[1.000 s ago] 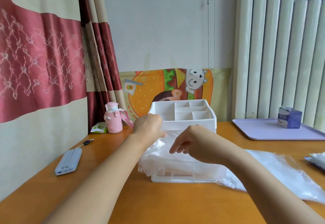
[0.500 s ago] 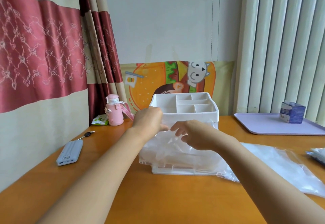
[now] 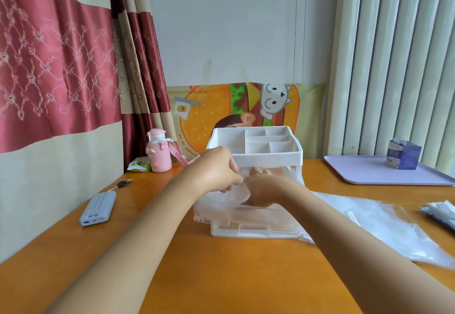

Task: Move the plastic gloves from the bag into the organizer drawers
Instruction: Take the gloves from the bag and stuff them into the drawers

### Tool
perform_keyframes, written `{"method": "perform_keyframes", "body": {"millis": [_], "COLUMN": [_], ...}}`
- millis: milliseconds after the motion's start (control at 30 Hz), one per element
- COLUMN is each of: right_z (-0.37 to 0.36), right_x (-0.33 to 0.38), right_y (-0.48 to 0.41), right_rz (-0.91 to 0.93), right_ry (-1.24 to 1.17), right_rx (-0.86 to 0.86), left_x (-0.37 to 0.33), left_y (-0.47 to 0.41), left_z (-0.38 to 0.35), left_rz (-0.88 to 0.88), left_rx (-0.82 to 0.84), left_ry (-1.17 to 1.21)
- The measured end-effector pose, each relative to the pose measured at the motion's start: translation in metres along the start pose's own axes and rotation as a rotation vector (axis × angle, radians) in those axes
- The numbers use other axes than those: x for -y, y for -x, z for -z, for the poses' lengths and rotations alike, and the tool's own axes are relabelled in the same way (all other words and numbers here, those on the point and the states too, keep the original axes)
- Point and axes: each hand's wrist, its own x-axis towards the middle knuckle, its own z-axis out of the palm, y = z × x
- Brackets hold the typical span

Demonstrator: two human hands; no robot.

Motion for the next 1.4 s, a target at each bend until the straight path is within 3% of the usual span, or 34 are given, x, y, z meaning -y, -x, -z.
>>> {"method": "perform_keyframes", "body": {"millis": [333,533,967,1100,1200,1400], "right_z": [0.005,0.006,0.013,0.029,0.042,0.052], "right_x": [-0.011,-0.017,-0.024,-0.034,-0.048,-0.079], "right_y": [0.002,0.020,0.023,0.029,0.044,0.095], "right_rz": [0.024,-0.067,-0.087,-0.106,-0.060,0.110], "right_ry": [-0.097,-0.104,-0.072,-0.161,-0.173,-0.463], "right_rx": [-0.010,-0.014,0.073,0.096,-0.015,-0.450], "left_x": [-0.003,0.007,0.013,0.016,0.016,-0.004], "left_y": [-0.022,-0.032,-0.037,-0.039,-0.039,-0.020], "left_z": [-0.025,-0.032,-0.029,-0.027,-0.024,-0.009], "left_rz": [-0.023,0.007,0.004,0.025,0.035,-0.032], "left_rx": [0.249,0.400,0.379,0.381,0.350,0.219], "left_ry": [-0.288,-0.460,-0.410,-0.395,-0.353,-0.313]}}
